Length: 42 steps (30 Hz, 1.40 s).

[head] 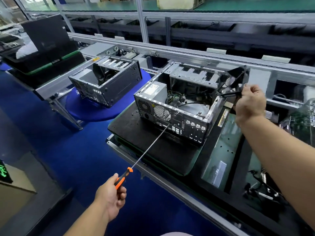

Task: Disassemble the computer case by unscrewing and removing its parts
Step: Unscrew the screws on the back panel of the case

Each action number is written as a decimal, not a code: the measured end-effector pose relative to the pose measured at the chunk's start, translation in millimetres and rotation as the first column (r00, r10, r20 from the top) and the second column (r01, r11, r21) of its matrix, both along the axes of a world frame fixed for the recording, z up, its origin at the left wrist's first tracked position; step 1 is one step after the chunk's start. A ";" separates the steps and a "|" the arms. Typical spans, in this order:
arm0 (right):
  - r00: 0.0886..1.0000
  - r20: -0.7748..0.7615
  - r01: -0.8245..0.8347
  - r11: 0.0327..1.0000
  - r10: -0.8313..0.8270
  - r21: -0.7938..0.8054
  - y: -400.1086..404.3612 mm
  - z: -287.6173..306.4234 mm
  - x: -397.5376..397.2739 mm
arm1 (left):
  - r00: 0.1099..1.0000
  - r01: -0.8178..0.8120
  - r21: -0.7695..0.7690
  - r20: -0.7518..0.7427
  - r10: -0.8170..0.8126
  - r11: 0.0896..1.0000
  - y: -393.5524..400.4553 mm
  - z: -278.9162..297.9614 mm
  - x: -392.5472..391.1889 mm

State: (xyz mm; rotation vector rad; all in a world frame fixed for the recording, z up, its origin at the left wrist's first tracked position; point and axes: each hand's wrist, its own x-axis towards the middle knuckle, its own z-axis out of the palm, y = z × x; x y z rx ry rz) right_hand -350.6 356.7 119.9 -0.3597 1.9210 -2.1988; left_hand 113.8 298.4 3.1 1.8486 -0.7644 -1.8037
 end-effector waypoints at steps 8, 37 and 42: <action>0.955 0.020 0.262 0.875 -0.295 0.408 72.2 -75.9 24.7 | 0.992 0.107 0.082 -0.080 -0.101 0.991 -0.1 -6.8 8.5; 0.902 -0.405 -0.006 0.940 0.152 0.340 4.0 11.4 120.1 | 0.905 0.379 -0.071 -0.178 -0.386 0.923 6.2 30.7 6.2; 0.802 -0.218 -0.436 0.795 0.556 0.422 -56.8 60.5 129.1 | 0.911 0.371 -0.104 -0.154 -0.383 0.923 8.7 27.8 6.1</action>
